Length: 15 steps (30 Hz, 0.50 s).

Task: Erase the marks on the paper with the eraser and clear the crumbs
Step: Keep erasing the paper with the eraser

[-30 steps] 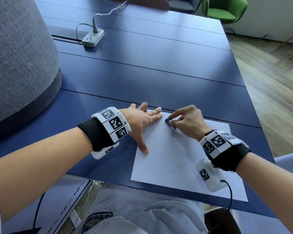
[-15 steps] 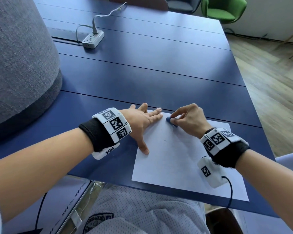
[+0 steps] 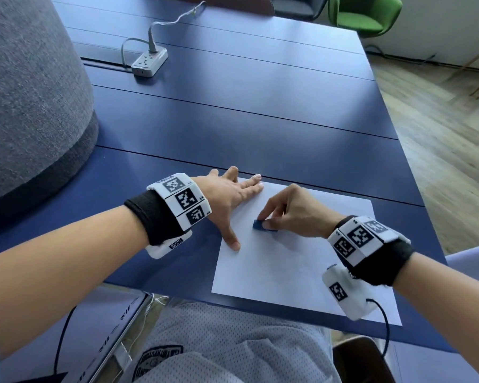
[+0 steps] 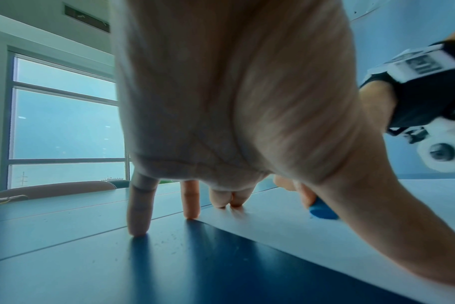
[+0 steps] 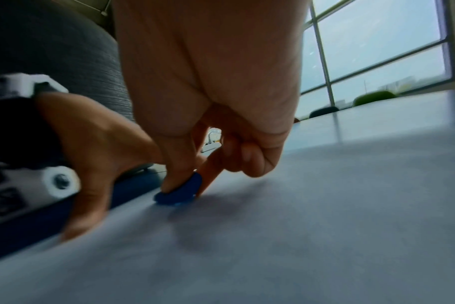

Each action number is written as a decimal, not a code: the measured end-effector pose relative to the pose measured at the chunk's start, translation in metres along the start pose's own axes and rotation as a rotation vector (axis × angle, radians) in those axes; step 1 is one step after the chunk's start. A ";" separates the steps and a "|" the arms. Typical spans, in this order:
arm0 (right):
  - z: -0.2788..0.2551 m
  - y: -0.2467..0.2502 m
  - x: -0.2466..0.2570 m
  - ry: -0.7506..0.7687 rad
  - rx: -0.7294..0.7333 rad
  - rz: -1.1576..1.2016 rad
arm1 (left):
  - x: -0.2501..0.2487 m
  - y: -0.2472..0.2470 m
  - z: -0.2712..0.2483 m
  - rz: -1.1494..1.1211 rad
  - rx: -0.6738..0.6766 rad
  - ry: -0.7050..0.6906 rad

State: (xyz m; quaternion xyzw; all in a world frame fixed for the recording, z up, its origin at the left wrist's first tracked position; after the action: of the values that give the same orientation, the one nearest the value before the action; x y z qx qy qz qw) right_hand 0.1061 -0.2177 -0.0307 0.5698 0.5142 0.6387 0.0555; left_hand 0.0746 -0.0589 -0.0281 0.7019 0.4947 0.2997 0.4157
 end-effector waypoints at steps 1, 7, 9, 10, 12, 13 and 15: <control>0.006 0.006 -0.003 0.000 -0.054 -0.019 | 0.000 0.000 0.000 0.001 -0.002 0.001; -0.008 -0.002 -0.004 0.024 0.031 0.047 | 0.000 0.000 0.000 0.012 -0.016 0.003; -0.010 -0.002 -0.002 0.040 0.124 0.012 | 0.000 0.000 0.001 0.020 -0.019 0.005; -0.004 0.004 -0.004 0.037 0.063 -0.012 | 0.000 -0.001 0.001 0.023 -0.021 0.006; 0.003 0.013 -0.008 0.015 -0.101 -0.024 | -0.001 -0.001 0.002 0.023 -0.019 0.009; 0.002 0.012 -0.009 0.010 -0.123 -0.006 | -0.001 -0.001 0.002 0.026 -0.020 0.011; -0.009 0.002 -0.005 0.052 -0.002 0.029 | -0.001 -0.001 0.003 0.032 -0.025 0.011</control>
State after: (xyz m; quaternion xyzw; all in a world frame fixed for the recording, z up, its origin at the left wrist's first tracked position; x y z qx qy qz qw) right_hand 0.1015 -0.2275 -0.0314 0.5605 0.5066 0.6543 0.0335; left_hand 0.0759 -0.0605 -0.0302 0.7028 0.4819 0.3165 0.4168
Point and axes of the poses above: each hand's wrist, its own z-axis towards the middle knuckle, its own y-axis out of the back of the hand, x = y × z, the point moved 3 cm from there along z, towards the middle knuckle, and after that the axes turned 8 degrees about -x, right-handed, at the moved point
